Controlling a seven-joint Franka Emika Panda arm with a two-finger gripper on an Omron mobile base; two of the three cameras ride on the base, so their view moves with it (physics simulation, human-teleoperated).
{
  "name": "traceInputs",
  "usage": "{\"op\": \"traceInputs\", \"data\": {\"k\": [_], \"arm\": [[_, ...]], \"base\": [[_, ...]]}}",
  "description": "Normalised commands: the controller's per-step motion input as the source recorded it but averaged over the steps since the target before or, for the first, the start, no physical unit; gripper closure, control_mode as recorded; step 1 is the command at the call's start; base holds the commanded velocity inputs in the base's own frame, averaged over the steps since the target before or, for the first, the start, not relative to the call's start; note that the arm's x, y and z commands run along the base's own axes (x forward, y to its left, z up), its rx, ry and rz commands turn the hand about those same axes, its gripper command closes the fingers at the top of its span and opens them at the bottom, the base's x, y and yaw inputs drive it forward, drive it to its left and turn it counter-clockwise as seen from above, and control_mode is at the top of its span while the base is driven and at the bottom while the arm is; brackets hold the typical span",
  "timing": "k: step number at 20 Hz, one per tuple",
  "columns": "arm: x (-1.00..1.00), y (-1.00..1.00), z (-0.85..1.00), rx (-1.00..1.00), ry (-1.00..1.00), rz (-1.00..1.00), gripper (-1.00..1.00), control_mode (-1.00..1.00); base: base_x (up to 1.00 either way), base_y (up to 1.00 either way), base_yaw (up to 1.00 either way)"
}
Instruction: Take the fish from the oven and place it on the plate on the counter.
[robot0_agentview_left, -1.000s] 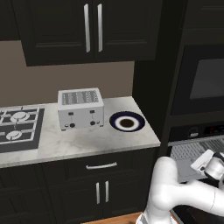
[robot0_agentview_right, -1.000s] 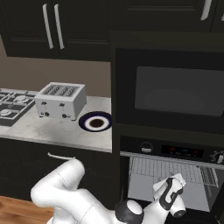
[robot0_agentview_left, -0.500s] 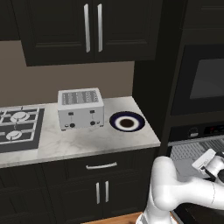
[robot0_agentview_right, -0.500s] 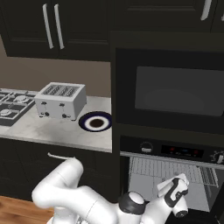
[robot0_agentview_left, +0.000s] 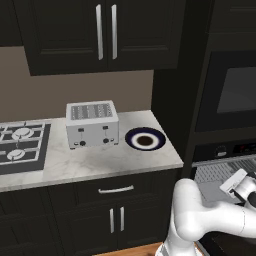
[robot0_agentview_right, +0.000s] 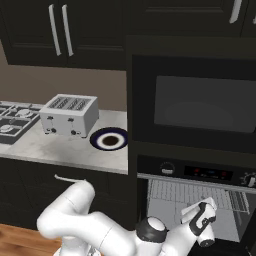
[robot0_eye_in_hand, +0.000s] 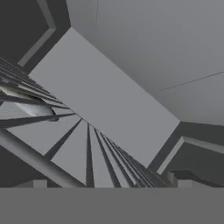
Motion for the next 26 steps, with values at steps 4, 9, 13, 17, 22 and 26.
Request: {"op": "traceInputs", "data": {"k": [4,9,13,17,22,26], "arm": [[0.09,0.0,-0.46,0.0,-0.2,0.0,-1.0,-1.0],[0.33,0.0,-0.5,0.0,-0.31,0.0,-1.0,-1.0],[0.1,0.04,-0.24,0.0,-0.2,0.0,-1.0,-1.0],[0.0,0.0,-0.01,0.0,-0.01,0.0,1.0,-1.0],[0.0,0.0,0.0,0.0,0.0,0.0,1.0,-1.0],[0.0,0.0,0.0,0.0,0.0,0.0,1.0,-1.0]], "base": [[0.0,0.0,0.0],[0.0,0.0,0.0],[0.0,0.0,0.0],[0.0,0.0,0.0],[0.0,0.0,0.0],[0.0,0.0,0.0]]}}
